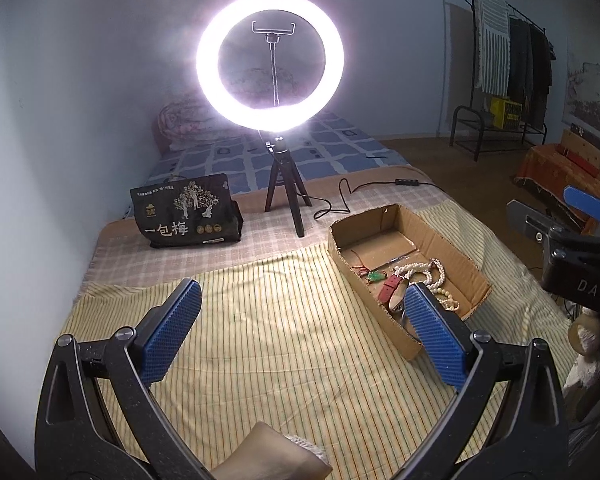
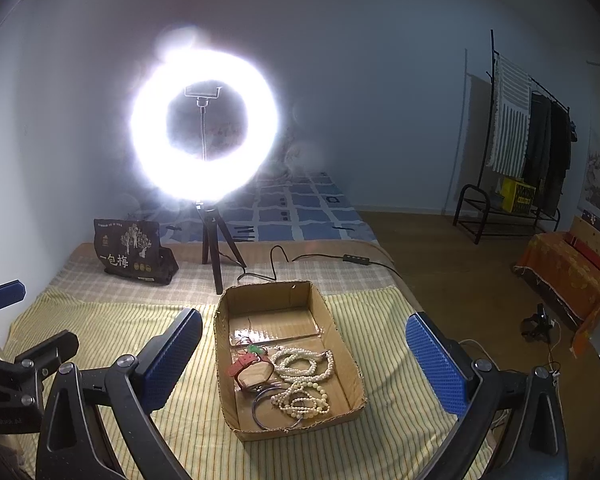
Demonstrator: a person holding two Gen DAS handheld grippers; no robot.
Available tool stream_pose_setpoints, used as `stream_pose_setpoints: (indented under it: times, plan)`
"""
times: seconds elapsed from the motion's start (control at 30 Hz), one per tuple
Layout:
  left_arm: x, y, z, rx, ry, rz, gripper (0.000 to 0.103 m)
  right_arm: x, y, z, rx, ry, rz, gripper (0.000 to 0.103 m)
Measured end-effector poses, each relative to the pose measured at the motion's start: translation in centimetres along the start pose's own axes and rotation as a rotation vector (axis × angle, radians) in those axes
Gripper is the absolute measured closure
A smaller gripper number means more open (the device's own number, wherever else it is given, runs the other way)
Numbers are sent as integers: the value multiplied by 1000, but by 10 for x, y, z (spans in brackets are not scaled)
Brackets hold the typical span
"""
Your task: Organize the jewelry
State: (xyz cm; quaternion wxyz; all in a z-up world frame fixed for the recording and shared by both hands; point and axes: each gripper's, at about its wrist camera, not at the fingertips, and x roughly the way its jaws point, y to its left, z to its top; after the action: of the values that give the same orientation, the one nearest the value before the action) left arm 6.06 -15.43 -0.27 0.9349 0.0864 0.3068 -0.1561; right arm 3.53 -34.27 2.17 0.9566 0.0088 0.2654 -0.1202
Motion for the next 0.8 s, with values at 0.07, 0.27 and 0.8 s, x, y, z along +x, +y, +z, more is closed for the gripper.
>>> stream_pose_setpoints:
  times: [0.07, 0.27, 0.8]
  plan:
    - [0, 0, 0, 2, 2, -1, 0, 0, 0, 0, 0, 1, 0, 0]
    - [-2, -1, -3, 11, 4, -10, 0, 0, 2, -1, -3, 4, 4, 0]
    - [-7, -2, 1, 10, -17, -17, 0, 1, 4, -2, -4, 4, 8, 0]
